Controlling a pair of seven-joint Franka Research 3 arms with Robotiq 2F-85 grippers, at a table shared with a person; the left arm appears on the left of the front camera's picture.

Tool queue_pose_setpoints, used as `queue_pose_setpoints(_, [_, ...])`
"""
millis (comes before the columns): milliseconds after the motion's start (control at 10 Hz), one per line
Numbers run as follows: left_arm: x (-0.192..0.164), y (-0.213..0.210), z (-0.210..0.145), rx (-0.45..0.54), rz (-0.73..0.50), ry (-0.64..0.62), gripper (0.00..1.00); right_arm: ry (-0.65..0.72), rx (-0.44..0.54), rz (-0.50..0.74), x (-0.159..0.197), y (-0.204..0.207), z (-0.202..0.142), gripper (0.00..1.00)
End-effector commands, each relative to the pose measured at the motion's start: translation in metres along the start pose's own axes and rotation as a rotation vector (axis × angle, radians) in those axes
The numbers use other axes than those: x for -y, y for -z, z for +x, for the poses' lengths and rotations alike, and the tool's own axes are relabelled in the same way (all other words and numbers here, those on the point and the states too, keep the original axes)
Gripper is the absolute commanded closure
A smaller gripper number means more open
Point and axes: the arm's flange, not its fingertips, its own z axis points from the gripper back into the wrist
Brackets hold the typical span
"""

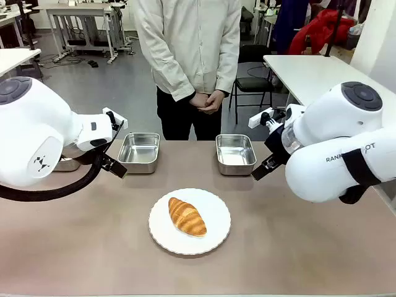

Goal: Place the bread in the container.
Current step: Place the Butter Roll into the Airtight Container indicated by the human.

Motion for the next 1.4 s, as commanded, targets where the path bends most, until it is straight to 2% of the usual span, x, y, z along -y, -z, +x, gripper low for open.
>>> queue_pose_setpoints(0, [0.0, 0.0, 0.0, 0.0, 0.0, 0.0, 0.0, 0.0, 0.0, 0.0, 0.0, 0.0, 0.0, 0.0])
queue_pose_setpoints(900, [0.0, 0.0, 0.0, 0.0, 0.0, -0.001, 0.0, -0.005, 0.0, -0.001, 0.0, 0.0, 0.0, 0.0])
queue_pose_setpoints(1000, [-0.011, -0.03, 0.007, 0.033, -0.043, 0.016, 0.0, -0.009, 0.054, 0.044, 0.017, -0.027, 0.009, 0.0])
queue_pose_setpoints(1100, [-0.033, -0.065, 0.014, 0.045, -0.107, 0.023, 0.0, -0.001, 0.086, 0.058, 0.041, -0.056, 0.022, 0.0])
queue_pose_setpoints(1200, [-0.059, -0.093, 0.021, 0.051, -0.106, 0.008, 0.0, 0.017, 0.107, 0.053, 0.064, -0.076, 0.03, 0.0])
queue_pose_setpoints(1300, [-0.087, -0.115, 0.024, 0.058, -0.149, 0.012, 0.0, 0.024, 0.131, 0.1, 0.09, -0.094, 0.035, 0.0])
